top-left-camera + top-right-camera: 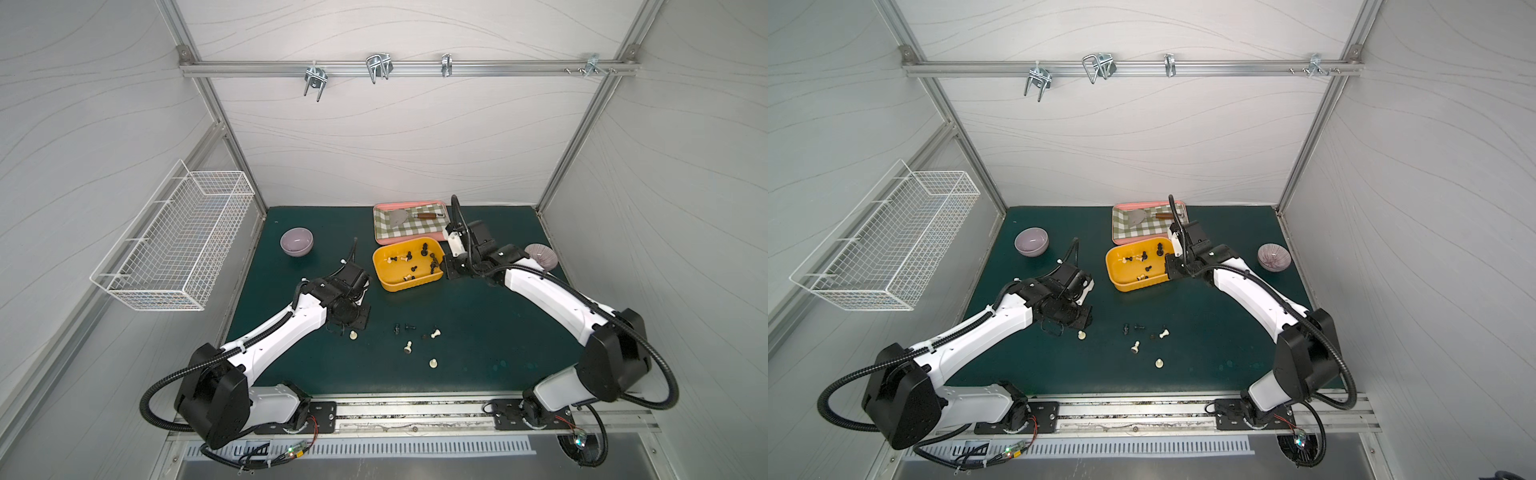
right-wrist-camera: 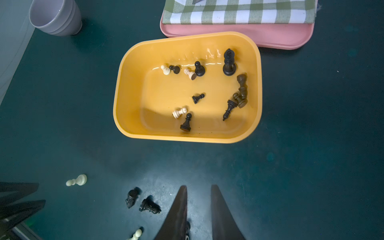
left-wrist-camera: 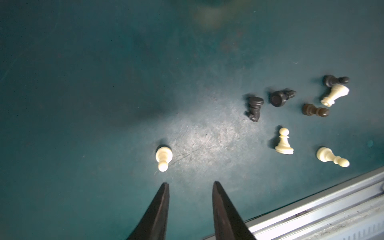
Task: Put the chess pieces into the storage box
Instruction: Pick up the chess piece at the center of the board.
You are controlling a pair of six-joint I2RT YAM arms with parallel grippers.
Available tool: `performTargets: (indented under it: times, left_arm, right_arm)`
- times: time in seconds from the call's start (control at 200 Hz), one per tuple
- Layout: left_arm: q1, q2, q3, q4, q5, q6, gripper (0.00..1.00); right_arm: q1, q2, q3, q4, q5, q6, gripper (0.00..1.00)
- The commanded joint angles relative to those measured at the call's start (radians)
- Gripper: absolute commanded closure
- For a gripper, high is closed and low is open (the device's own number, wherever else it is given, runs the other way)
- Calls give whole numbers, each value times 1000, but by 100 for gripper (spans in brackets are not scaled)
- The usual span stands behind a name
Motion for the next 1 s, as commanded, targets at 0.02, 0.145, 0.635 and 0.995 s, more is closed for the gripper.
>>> performTargets:
  times: [0.02, 0.145, 0.635, 0.995]
  left_arm:
    - [4, -19, -6, -43, -44, -27, 63]
    - [3, 9, -11, -55, -47, -28, 62]
    - [4, 126, -2, -53, -44, -17, 60]
    - [4, 169, -18, -29, -47, -29, 62]
  right_arm:
    - [-22, -99, -88, 1, -19, 3, 77]
    - [-36, -183, -171, -9, -26, 8, 76]
    - [-61, -432, -410, -43, -29, 54, 75]
    - [-64, -442, -430, -38, -43, 56, 75]
